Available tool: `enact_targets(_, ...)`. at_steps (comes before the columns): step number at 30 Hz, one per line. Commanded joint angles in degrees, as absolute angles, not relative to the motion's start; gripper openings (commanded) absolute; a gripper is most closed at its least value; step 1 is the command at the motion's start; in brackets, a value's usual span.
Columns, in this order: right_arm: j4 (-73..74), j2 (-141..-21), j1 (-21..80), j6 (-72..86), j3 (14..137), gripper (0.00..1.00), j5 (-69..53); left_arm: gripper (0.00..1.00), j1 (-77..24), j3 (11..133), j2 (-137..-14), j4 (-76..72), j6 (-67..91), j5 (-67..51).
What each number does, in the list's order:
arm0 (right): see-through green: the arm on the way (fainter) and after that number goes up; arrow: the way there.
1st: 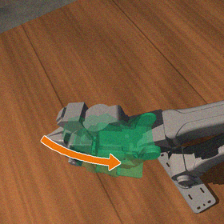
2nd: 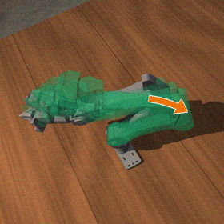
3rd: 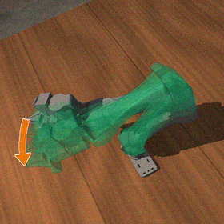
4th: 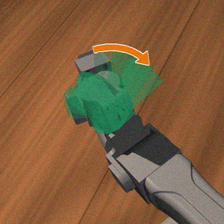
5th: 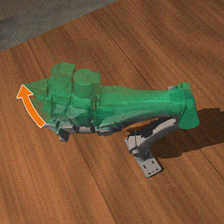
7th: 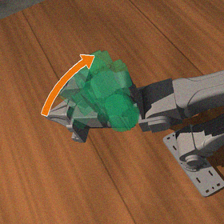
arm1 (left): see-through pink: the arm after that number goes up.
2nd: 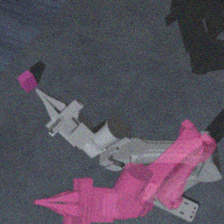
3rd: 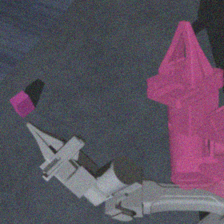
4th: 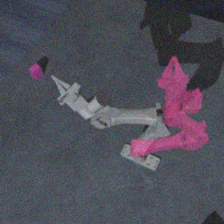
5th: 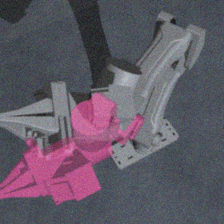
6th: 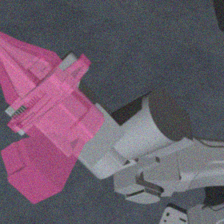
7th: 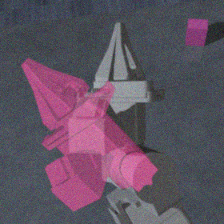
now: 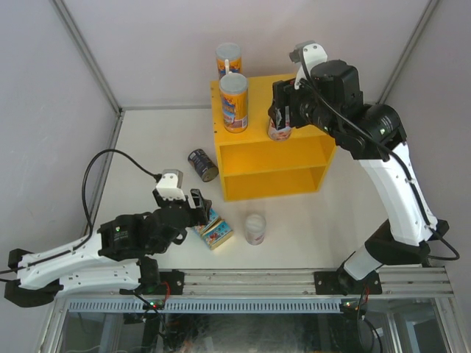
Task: Place and organize the canned foods onto the counter
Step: Place the canned food on the counter.
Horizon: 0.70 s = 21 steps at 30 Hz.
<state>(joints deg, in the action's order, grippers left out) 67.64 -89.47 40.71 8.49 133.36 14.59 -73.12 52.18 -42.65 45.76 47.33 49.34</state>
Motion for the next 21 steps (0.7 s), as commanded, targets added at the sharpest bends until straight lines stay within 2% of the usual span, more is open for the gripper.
enact_targets(1,56.16,-89.61,38.64,6.55,136.14,0.11,12.18,0.80,-73.39,56.53,-42.52,45.75,46.32,50.71)
enact_targets(21,47.49,-102.21,32.70,3.56,139.50,0.13,7.37,0.80,-73.31,58.24,-43.93,45.24,44.84,52.24)
